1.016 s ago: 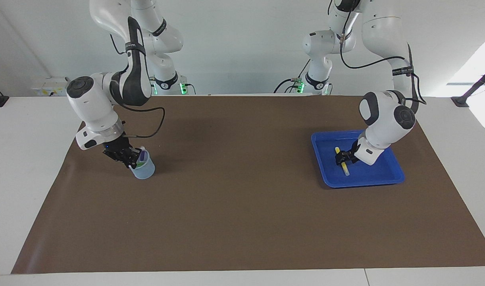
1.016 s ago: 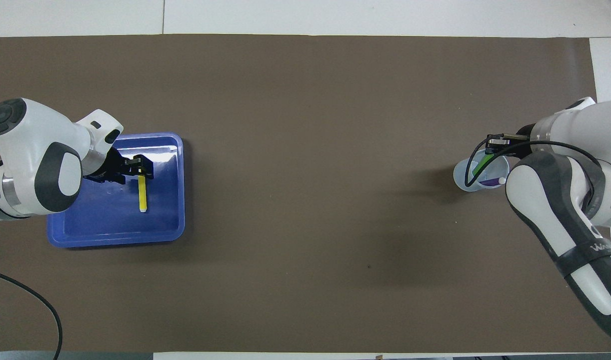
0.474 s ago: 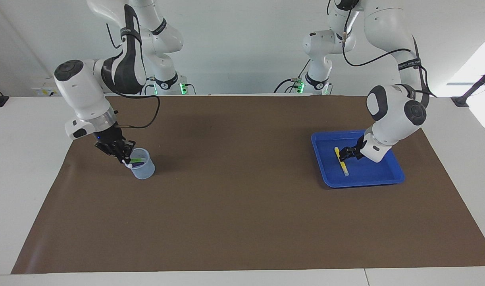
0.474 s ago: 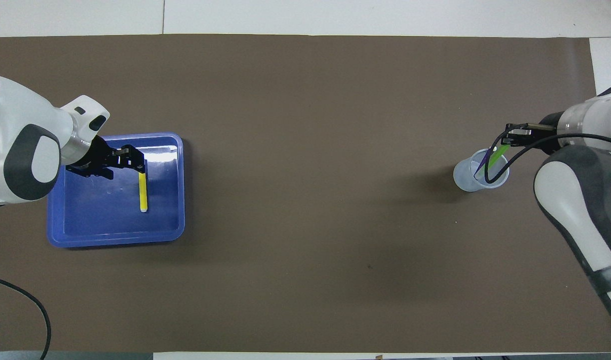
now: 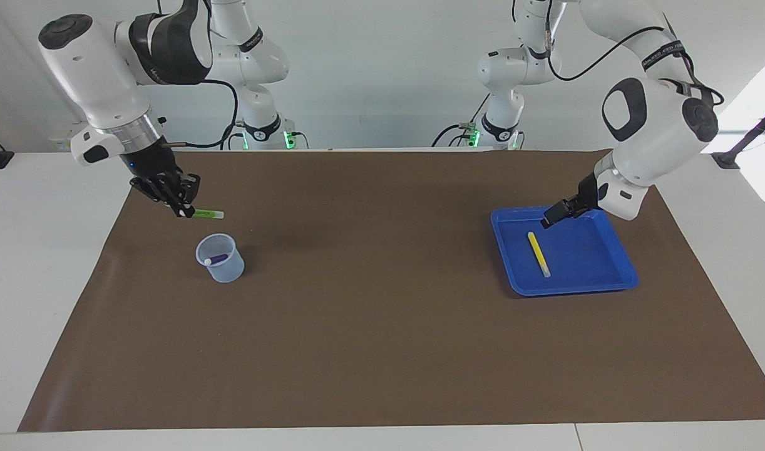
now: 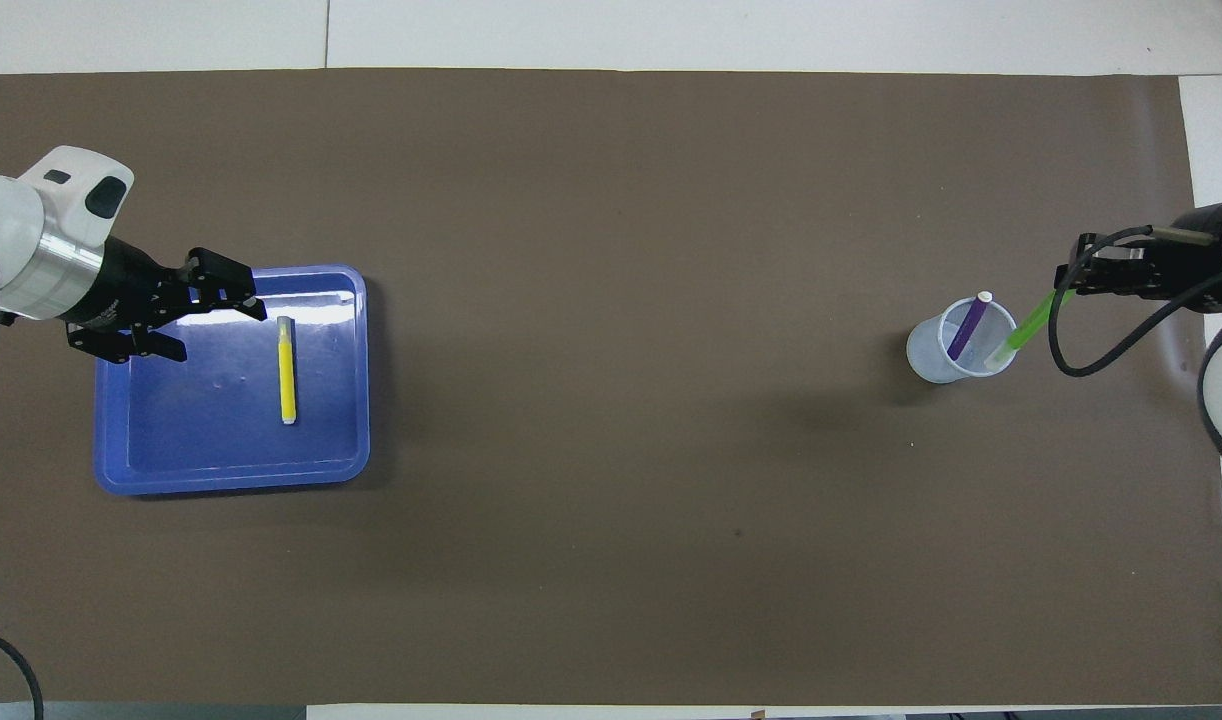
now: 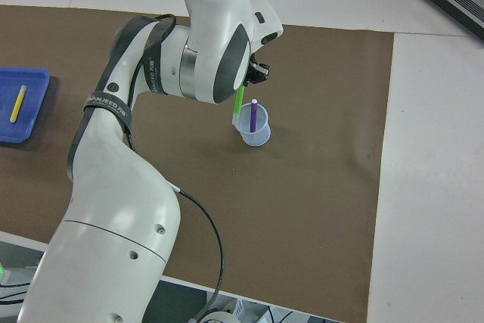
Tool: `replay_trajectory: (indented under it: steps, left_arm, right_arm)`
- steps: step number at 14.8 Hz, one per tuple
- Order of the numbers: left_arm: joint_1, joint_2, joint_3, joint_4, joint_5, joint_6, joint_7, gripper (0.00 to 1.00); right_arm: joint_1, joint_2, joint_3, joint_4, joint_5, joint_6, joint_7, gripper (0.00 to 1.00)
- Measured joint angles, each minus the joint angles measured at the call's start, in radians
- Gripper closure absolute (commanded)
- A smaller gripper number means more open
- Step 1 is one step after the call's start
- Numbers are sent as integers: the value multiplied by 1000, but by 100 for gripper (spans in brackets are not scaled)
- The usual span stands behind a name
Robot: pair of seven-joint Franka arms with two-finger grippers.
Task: Right arm passes pens to left for tray arrangement
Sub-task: 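Carry the green pen with the right gripper toward the left gripper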
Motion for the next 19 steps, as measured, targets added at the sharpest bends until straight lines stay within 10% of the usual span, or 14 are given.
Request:
replay_trajectory:
  steps: [8,19]
  left_arm:
    - [-56,-172,-32,1,-97,-27,-618,0]
    - [-66,-211,-260,14,-54,159,-1721,0]
  right_arm:
    - [11,46,211,10,263,112,562,100]
    - [16,200,492,190,409,293,1084,100]
